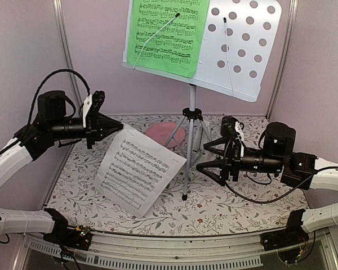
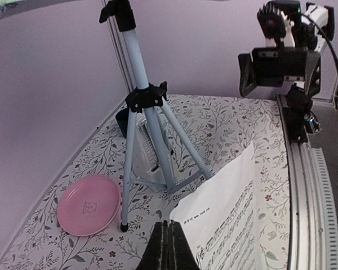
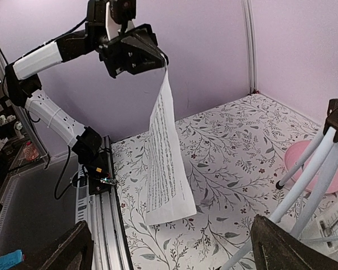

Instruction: Set up the instrument practice props

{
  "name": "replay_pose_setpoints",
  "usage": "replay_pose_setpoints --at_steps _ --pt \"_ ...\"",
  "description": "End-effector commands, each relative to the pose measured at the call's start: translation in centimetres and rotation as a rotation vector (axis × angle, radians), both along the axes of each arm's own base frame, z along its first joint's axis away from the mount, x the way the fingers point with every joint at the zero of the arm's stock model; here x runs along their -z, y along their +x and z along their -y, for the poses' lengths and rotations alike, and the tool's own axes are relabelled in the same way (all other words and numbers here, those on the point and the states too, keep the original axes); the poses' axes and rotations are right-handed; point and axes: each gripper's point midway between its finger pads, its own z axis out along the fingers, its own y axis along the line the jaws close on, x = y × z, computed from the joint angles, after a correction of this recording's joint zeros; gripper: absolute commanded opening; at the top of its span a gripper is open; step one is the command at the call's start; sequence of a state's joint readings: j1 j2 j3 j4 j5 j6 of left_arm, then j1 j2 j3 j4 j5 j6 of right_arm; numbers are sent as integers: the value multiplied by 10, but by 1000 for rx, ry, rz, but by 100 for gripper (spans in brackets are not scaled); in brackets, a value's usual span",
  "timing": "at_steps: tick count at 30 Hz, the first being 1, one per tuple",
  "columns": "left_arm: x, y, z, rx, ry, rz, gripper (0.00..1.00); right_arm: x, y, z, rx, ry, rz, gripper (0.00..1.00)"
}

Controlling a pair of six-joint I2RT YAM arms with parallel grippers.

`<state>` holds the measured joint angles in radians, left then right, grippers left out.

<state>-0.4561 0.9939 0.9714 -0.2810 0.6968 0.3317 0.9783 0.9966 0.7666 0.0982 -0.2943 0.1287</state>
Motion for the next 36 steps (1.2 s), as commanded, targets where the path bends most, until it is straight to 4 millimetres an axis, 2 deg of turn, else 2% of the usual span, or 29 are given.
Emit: replay_pose_setpoints --at_steps 1,3,6,10,16,19,29,36 --pt "-33 -15 21 46 -115 -140 0 -12 -15 -11 -45 87 14 99" --pt "-42 -20 31 58 -142 -150 0 -8 -19 -18 -46 81 9 99" --pt "-56 -33 42 112 -178 -121 0 1 -14 -25 -14 73 -30 99" --pt "-71 -50 48 176 -218 -42 0 7 2 -16 97 98 -57 97" --pt "-81 -66 49 250 -227 10 0 -5 -1 14 162 176 -11 95" --pt "-88 -76 50 308 -238 33 0 -6 -1 22 178 170 19 100" --pt "-125 -106 50 492 -313 83 0 -29 -4 9 120 160 128 99" --pt "-139 -115 52 573 -334 88 0 -54 -9 18 121 210 170 98"
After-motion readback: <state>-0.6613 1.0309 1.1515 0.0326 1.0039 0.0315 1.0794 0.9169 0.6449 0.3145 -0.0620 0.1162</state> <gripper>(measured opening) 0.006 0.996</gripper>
